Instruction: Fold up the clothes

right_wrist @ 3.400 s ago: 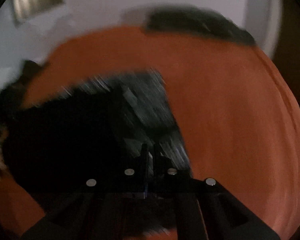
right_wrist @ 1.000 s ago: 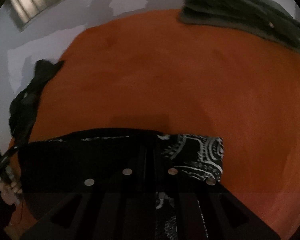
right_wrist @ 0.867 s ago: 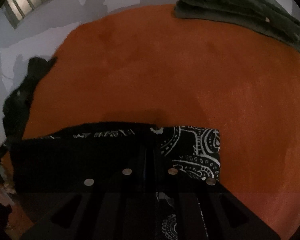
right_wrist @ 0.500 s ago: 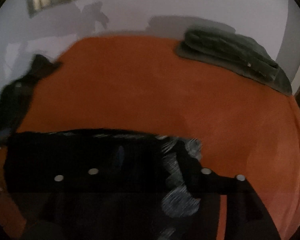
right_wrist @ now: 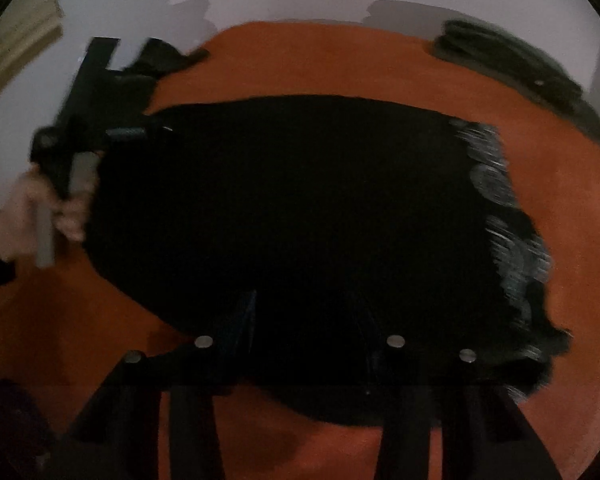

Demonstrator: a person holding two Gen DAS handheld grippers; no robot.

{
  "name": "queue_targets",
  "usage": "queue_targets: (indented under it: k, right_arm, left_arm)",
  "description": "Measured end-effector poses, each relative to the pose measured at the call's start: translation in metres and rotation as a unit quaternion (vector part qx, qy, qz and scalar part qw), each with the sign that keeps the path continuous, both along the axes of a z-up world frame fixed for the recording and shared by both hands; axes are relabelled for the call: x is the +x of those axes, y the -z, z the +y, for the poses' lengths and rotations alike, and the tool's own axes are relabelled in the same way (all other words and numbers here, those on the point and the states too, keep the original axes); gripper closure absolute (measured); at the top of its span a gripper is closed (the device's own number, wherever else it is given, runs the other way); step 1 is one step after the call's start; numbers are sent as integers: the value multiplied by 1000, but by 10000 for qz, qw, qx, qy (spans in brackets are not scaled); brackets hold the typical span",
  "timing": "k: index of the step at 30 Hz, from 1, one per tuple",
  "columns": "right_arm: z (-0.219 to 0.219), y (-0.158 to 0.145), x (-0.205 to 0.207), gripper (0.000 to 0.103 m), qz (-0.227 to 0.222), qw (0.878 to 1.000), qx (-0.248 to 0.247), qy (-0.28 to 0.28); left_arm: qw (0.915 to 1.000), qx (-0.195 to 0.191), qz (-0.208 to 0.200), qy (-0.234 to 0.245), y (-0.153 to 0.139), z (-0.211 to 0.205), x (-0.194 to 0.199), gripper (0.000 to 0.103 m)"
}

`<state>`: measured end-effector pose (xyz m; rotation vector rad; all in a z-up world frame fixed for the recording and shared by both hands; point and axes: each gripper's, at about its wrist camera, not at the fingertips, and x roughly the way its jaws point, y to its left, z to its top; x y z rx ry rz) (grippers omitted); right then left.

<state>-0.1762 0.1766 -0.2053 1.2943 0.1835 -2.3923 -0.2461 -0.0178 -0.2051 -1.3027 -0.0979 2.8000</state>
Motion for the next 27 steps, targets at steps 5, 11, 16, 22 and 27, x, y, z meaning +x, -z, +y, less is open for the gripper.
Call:
queue_targets:
  k: [5,11,16,22,27]
  right_arm:
    - [87,6,-8,62,-169,9910,332,1288]
    - [167,-9,7,62,-509,9734,-737,2106]
    - [161,-6,21,62,-808,9752,-1469,1444]
    - [131,4,4,62,-894,9824,-1146,1175]
    - [120,17,-5,86,-1115,9847,-1006,887]
  left_arm:
    - [10000,-26,54,15,1,3,1,27]
    - [9999,-134,62,53,1,4,8,27]
    - [9999,-116,25,35,0,1,3,27]
    - [9999,-159,3,53,-1,2,0,27]
    - [9998,-169,11,85,-1,2,1,27]
